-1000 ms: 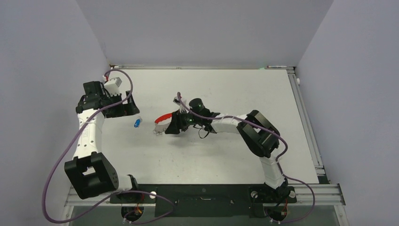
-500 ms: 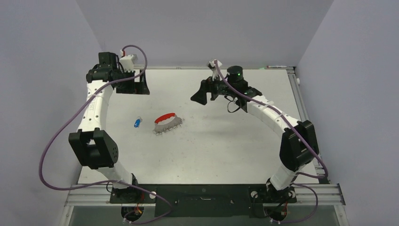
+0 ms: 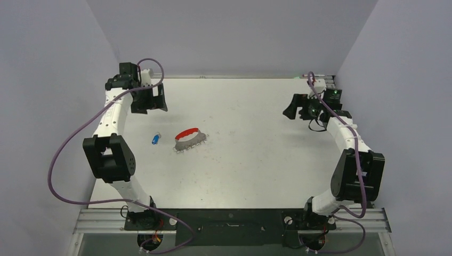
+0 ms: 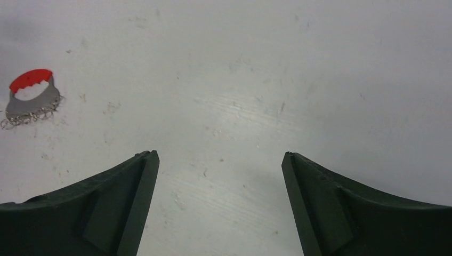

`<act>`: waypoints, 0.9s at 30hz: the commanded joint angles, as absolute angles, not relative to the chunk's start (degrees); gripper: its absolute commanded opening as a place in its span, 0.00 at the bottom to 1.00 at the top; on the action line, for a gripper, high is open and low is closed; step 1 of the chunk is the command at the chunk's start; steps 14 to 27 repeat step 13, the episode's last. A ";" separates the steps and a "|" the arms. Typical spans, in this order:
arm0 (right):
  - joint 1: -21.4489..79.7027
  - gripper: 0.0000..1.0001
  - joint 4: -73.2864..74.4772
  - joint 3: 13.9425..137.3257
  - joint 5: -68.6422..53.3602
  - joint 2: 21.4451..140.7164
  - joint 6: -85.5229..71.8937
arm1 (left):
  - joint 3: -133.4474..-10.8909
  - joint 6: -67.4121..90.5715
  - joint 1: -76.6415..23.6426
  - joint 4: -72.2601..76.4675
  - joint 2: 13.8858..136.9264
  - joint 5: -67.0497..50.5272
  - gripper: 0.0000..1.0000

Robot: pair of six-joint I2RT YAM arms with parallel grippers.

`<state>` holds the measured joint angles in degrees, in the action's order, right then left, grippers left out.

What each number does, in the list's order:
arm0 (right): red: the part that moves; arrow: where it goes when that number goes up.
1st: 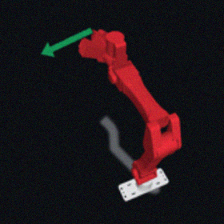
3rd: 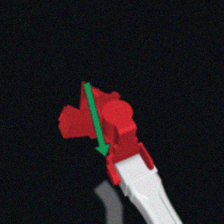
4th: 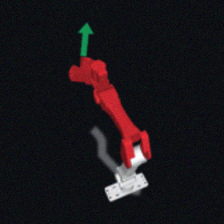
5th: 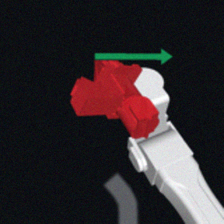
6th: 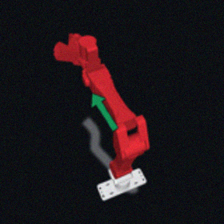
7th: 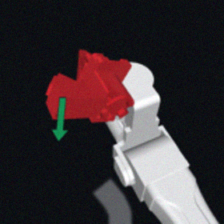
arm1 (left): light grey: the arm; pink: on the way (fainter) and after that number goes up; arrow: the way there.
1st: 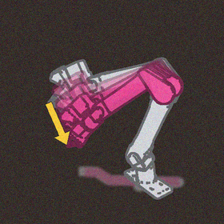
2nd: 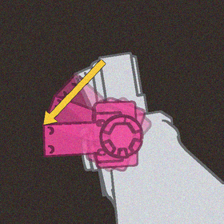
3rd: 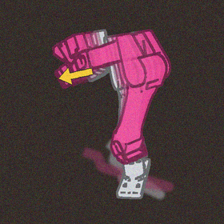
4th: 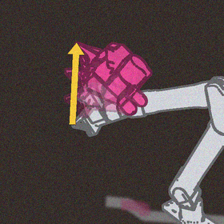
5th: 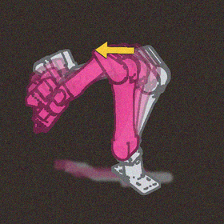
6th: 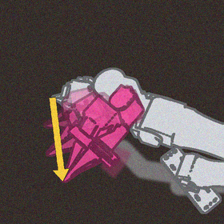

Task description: Remove the keys from the keyring

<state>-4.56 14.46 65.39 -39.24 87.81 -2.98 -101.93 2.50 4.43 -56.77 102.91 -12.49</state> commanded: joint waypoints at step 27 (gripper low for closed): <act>-9.67 0.90 17.36 59.42 -39.73 82.44 3.16 | -86.76 4.75 4.21 -52.93 91.29 -10.62 0.96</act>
